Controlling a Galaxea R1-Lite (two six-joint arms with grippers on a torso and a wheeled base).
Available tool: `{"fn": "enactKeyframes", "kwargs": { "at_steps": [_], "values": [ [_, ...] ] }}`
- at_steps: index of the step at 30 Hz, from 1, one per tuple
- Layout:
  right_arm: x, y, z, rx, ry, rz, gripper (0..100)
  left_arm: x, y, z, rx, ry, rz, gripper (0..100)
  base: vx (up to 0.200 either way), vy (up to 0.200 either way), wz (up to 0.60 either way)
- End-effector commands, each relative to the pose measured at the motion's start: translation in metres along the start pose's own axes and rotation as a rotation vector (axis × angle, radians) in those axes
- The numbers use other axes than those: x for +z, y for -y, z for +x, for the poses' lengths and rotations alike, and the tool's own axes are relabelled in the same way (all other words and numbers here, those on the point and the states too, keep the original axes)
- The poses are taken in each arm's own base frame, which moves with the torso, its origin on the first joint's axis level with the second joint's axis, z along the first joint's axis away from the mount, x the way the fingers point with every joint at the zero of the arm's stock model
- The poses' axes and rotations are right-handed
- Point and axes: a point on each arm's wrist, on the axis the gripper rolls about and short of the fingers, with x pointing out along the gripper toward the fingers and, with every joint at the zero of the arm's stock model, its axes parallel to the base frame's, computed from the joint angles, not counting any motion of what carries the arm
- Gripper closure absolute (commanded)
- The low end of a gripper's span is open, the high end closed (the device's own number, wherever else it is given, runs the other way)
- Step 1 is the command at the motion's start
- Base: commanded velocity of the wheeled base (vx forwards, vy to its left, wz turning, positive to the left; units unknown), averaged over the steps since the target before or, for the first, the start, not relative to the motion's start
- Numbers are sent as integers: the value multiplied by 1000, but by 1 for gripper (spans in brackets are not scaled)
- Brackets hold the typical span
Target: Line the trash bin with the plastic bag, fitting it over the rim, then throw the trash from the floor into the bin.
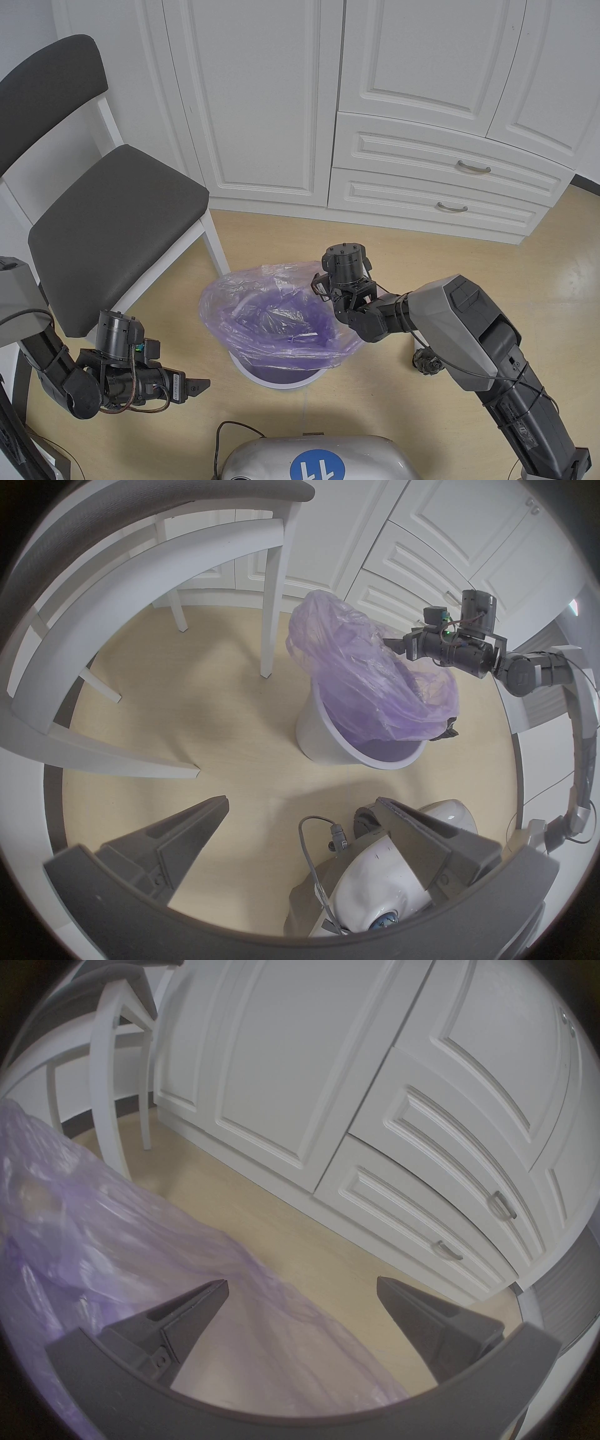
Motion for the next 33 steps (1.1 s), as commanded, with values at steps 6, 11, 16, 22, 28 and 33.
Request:
{"fn": "enactKeyframes", "kwargs": {
  "at_steps": [6,11,16,22,28,33],
  "values": [
    [99,30,-89,97,20,-36,0,0,0,0,0,-1,1,0,0,0,0],
    [120,53,-131,174,2,-87,0,0,0,-3,-2,22,4,0,0,0,0],
    [125,65,-147,185,-2,-95,0,-1,1,-5,-6,52,13,0,0,0,0],
    [107,62,-153,236,-64,-133,0,-1,2,-9,-12,83,17,0,0,0,0],
    [89,53,-197,300,-122,-81,0,0,7,-10,-28,90,24,0,0,0,0],
    [55,37,-239,394,-137,-140,0,-1,12,-9,-41,82,38,0,0,0,0]
  ]
}}
